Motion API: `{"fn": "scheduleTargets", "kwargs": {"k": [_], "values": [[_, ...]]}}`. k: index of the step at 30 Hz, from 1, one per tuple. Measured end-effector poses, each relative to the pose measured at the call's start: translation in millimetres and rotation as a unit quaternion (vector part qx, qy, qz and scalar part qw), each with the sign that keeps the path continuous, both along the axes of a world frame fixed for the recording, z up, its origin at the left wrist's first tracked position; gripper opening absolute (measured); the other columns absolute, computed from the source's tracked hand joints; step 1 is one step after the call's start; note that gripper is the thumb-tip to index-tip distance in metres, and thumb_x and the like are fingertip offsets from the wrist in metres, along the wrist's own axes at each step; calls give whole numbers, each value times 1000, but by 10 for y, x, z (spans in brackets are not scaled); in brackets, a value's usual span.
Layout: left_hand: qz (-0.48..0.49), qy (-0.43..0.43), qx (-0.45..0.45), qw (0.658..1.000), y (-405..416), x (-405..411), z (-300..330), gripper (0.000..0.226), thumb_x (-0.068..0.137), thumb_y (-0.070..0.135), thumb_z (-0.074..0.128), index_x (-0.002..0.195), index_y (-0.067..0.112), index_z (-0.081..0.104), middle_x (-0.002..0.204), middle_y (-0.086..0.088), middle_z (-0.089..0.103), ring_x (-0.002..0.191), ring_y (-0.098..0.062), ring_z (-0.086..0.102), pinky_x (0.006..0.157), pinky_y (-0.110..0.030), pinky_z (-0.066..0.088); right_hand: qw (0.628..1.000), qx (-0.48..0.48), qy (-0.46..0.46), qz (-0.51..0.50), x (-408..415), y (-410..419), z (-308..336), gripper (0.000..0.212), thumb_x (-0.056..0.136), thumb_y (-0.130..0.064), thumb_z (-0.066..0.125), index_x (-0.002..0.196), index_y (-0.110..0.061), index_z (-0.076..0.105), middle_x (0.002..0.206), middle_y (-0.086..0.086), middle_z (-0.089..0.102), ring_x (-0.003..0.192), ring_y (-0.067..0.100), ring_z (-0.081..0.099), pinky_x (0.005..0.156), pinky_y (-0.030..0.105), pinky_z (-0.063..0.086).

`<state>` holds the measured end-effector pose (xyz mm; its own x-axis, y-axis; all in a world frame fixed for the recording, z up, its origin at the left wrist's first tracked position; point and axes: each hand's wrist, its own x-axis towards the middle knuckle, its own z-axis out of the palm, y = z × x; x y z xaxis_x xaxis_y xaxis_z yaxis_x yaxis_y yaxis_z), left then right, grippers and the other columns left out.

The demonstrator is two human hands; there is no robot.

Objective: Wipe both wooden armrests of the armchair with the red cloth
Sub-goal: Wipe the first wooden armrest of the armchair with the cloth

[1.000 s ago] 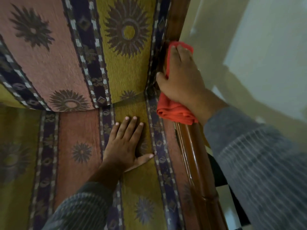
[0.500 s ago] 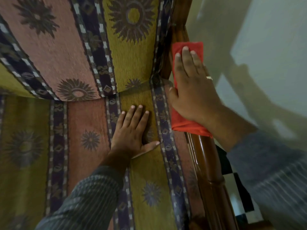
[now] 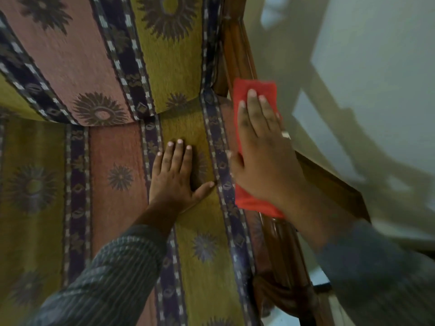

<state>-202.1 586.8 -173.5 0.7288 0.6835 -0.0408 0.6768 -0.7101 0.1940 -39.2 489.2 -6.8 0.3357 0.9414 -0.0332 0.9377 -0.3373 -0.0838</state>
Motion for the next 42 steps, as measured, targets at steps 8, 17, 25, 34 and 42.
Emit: {"fn": "scheduleTargets", "kwargs": {"k": [8,17,25,34,42], "values": [[23,21,-30,999,-333,-98,43,113,80,91,16,160,11,6,168,-14,2,156,-32,-2,125,-55,6,1000,-30,-6,-4,-105,-234,13,89,93,-52,39,157,-6,-2,166,20,-5,153,34,-5,124,53,13],[17,23,-30,999,-494,-139,112,116,76,93,12,160,13,10,168,-14,3,155,-33,-2,124,-55,5,999,-17,34,-14,-113,-292,43,93,90,-52,41,157,-7,-7,166,18,-11,153,33,-8,124,52,14],[25,24,-13,999,-585,-172,123,115,78,94,19,159,13,10,168,-15,6,156,-32,1,124,-55,9,998,-18,67,-6,-497,-1183,-13,93,85,-49,35,157,-7,-8,166,16,-12,153,31,-12,121,54,24],[25,19,-18,999,-623,-188,100,115,76,93,12,160,13,10,168,-15,4,156,-33,-1,125,-54,6,991,30,124,-50,-160,-567,-7,92,91,-49,47,157,-8,-2,166,16,-7,154,32,-3,117,35,5],[29,-11,-3,1000,-621,-194,53,112,78,92,24,159,14,15,167,-15,12,155,-32,6,124,-55,11,999,16,45,-23,-504,-1169,-28,88,92,-46,42,157,-4,0,166,19,-5,154,34,-6,122,54,22]]}}
